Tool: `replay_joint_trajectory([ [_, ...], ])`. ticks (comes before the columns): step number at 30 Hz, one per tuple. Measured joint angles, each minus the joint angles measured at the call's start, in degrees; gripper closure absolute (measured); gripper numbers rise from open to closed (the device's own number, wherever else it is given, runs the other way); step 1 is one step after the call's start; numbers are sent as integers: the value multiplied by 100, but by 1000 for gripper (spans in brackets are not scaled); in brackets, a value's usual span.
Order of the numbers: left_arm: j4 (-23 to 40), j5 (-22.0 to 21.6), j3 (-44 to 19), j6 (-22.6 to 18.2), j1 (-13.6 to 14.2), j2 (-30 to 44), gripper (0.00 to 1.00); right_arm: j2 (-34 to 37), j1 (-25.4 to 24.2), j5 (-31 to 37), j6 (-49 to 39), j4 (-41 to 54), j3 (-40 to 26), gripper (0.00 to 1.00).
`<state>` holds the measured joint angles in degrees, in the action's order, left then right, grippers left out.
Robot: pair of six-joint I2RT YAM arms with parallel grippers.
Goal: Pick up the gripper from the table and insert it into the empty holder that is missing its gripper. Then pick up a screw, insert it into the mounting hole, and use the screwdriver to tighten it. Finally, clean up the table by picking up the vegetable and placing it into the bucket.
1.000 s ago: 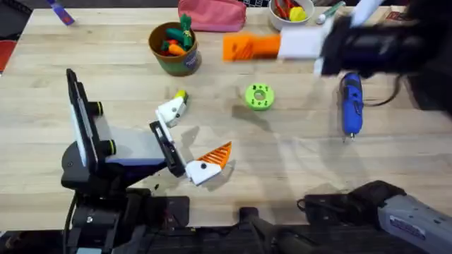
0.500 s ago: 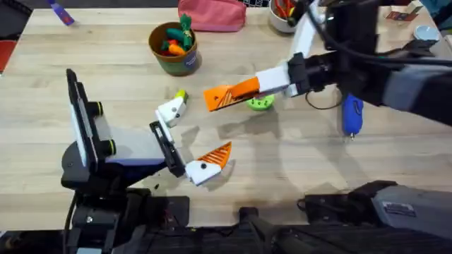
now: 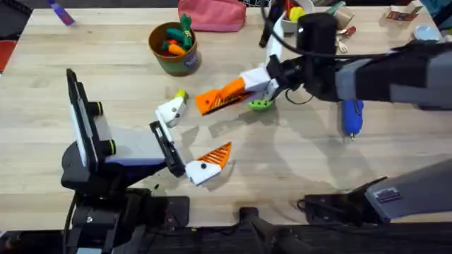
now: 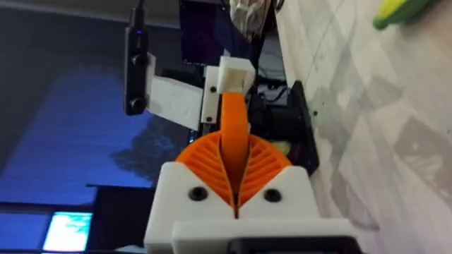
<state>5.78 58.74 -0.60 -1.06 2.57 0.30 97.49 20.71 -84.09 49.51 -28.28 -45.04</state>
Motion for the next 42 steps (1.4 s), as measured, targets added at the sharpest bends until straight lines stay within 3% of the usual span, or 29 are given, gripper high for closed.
replay_joint_trajectory([
  [6,0,0,0,0,0,2,15,355,308,-204,493,-1,-37,992],
  [19,0,2,0,0,0,2,15,379,647,-309,819,-8,-348,992],
  [42,0,-35,0,2,-26,2,15,532,778,-57,869,-176,-507,993],
])
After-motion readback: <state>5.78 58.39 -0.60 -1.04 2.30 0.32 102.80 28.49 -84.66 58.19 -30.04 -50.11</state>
